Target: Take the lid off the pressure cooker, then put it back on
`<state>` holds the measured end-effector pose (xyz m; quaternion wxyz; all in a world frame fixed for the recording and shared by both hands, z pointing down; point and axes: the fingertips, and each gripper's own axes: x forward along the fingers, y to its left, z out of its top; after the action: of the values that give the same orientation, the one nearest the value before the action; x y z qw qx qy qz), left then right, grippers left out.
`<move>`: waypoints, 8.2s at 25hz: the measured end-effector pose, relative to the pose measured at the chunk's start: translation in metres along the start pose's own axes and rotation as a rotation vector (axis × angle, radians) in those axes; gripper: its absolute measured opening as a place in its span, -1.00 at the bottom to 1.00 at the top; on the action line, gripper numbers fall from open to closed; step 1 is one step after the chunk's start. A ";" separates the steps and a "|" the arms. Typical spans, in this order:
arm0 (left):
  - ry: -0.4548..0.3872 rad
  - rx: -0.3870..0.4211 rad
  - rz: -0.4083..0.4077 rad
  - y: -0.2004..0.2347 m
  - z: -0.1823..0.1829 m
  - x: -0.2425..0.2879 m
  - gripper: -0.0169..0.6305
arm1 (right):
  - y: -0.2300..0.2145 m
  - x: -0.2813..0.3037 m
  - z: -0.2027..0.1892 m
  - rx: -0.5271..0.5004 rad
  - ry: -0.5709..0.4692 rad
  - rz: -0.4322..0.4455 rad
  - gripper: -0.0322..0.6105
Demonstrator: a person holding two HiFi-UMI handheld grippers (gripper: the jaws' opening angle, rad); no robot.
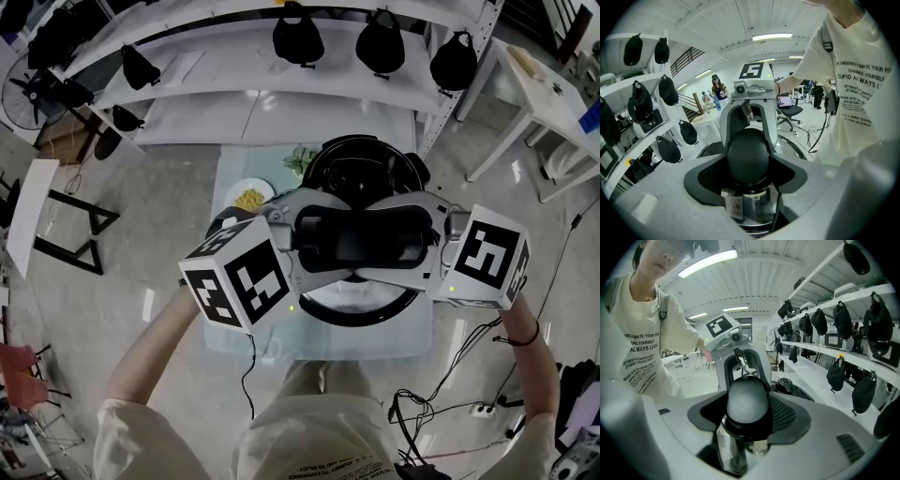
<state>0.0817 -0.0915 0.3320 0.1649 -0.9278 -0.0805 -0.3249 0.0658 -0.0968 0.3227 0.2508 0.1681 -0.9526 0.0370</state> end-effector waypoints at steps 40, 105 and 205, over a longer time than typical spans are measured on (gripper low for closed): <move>0.048 -0.059 -0.048 -0.136 -0.090 -0.040 -0.11 | 0.126 0.105 -0.027 0.078 0.081 0.033 -0.05; 0.285 -0.182 -0.016 -0.173 -0.236 0.078 -0.11 | 0.120 0.202 -0.195 0.106 0.328 0.092 -0.04; 0.058 -0.602 0.575 -0.154 -0.178 -0.014 -0.07 | 0.102 0.100 -0.120 0.245 -0.177 -0.131 -0.01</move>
<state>-0.0714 -0.0124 0.4926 -0.0274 -0.9098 0.2849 -0.3007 0.0056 -0.0125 0.4781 0.1454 0.2619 -0.9463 0.1215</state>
